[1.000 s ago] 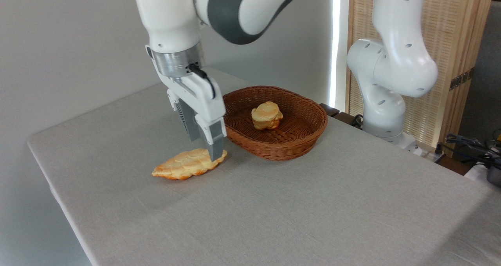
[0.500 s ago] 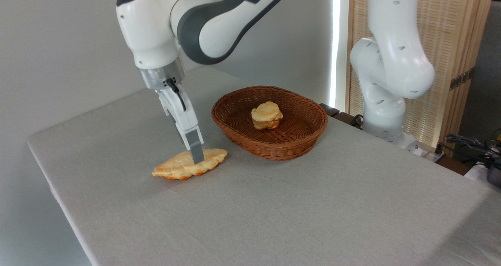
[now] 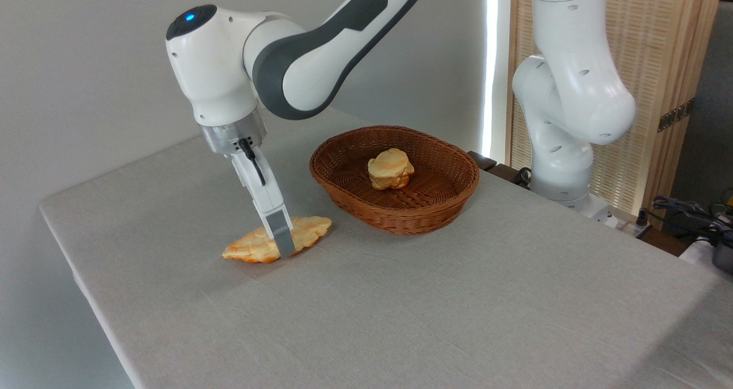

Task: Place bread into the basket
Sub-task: 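Close the gripper on the middle of the croissant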

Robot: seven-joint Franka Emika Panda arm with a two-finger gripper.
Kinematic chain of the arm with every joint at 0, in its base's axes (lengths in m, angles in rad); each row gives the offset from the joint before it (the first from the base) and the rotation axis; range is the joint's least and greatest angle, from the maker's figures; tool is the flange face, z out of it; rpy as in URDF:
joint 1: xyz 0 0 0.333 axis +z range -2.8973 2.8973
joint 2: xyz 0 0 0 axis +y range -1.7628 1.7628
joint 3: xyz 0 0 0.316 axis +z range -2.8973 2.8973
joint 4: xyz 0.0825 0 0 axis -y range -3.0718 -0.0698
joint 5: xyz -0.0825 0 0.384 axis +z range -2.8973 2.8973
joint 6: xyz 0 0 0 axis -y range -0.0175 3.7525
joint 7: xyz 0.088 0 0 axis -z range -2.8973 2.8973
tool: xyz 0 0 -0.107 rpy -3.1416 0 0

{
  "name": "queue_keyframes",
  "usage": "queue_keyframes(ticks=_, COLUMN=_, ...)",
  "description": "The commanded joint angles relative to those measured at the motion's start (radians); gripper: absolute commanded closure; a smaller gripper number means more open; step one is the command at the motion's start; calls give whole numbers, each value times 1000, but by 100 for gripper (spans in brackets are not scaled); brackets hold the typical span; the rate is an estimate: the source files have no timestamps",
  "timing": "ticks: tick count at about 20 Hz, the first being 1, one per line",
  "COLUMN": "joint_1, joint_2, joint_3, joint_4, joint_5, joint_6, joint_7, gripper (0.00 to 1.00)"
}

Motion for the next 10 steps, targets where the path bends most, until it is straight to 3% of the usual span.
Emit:
queue_keyframes(ticks=1, joint_1=-8, joint_2=14, joint_3=-12, joint_4=10, joint_5=10, joint_6=15, joint_7=15, gripper=0)
queue_keyframes(ticks=9, joint_1=-8, joint_2=14, joint_3=-42, joint_4=11, joint_5=11, joint_6=15, joint_7=6, gripper=0)
queue_keyframes(ticks=10, joint_1=-8, joint_2=14, joint_3=-42, joint_4=11, joint_5=11, joint_6=15, joint_7=13, gripper=11)
